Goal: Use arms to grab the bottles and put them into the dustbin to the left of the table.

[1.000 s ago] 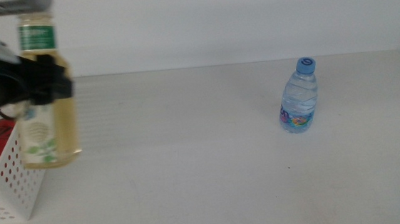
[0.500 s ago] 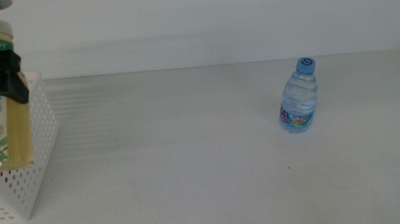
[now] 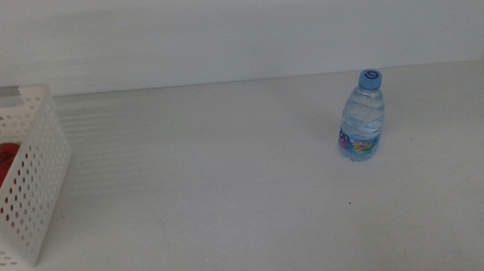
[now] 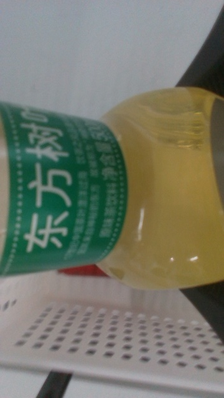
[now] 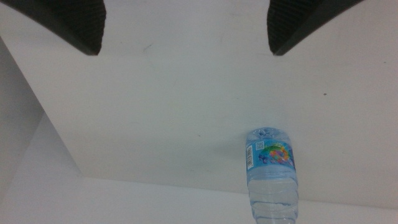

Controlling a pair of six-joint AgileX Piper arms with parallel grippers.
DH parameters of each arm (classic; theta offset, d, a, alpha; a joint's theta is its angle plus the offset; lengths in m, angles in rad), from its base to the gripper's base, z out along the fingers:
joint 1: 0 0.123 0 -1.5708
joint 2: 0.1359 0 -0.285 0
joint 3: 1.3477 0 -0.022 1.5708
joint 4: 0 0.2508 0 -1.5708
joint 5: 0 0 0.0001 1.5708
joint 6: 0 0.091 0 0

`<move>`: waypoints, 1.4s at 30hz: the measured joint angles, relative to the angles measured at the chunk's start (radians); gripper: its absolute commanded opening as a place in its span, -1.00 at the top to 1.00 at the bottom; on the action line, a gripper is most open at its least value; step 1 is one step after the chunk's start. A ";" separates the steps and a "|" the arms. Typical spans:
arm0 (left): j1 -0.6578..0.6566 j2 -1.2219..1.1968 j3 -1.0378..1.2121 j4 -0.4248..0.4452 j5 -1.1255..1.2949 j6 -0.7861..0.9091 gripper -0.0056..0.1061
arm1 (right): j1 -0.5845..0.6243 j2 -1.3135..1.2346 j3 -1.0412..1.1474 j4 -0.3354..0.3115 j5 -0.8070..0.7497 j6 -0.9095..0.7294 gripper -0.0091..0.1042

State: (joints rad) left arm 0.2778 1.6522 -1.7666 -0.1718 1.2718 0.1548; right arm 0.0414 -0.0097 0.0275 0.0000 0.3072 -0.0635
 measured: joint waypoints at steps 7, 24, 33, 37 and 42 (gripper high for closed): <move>0.005 0.115 -0.028 0.077 0.000 -0.027 0.99 | 0.000 0.000 0.000 0.000 0.000 0.000 -0.36; 0.005 0.183 0.106 0.129 -0.020 -0.032 0.99 | 0.000 0.000 0.000 0.000 0.000 0.000 -0.36; 0.005 0.273 0.114 0.098 -0.031 -0.015 0.99 | 0.000 0.000 0.000 0.000 0.000 0.000 -0.36; 0.005 0.306 0.114 0.088 -0.036 -0.009 0.87 | 0.000 0.000 0.000 0.000 0.000 0.000 -0.36; 0.005 0.320 0.114 0.088 -0.032 0.000 0.43 | 0.000 0.000 0.000 0.000 0.000 0.000 -0.36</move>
State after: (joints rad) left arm 0.2831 1.9717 -1.6526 -0.0836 1.2394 0.1552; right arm 0.0414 -0.0097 0.0275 0.0000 0.3072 -0.0635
